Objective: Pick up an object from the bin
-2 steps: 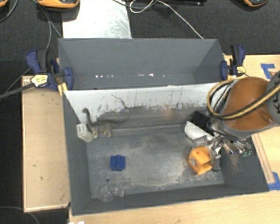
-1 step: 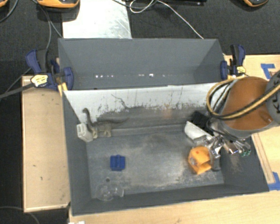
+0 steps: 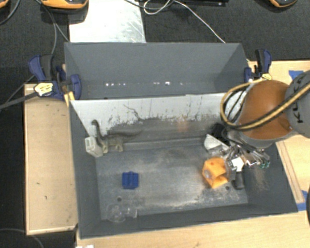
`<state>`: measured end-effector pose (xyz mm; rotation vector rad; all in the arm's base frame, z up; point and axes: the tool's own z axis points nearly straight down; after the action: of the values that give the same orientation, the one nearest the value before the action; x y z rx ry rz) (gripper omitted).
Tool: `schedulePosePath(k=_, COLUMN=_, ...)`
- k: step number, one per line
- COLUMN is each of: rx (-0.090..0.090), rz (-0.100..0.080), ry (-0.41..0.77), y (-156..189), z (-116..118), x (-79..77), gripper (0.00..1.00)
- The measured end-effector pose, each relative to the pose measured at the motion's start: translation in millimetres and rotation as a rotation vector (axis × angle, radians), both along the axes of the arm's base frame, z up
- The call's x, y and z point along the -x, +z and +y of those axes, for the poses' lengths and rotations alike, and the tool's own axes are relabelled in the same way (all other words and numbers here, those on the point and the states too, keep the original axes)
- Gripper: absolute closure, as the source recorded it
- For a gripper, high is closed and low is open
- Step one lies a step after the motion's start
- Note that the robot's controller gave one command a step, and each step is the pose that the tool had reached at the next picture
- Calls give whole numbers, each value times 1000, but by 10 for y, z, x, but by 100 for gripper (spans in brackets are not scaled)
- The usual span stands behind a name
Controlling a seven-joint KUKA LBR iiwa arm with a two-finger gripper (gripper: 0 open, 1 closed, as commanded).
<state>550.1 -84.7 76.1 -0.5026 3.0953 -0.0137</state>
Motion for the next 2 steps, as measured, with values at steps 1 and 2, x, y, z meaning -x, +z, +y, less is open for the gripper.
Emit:
schedulePosePath(k=1, rx=-5, rz=-3, ry=-3, y=436, z=41, x=35, gripper=100)
schedulePosePath(k=2, rx=-5, rz=-1, ry=-3, y=419, z=45, x=38, gripper=100)
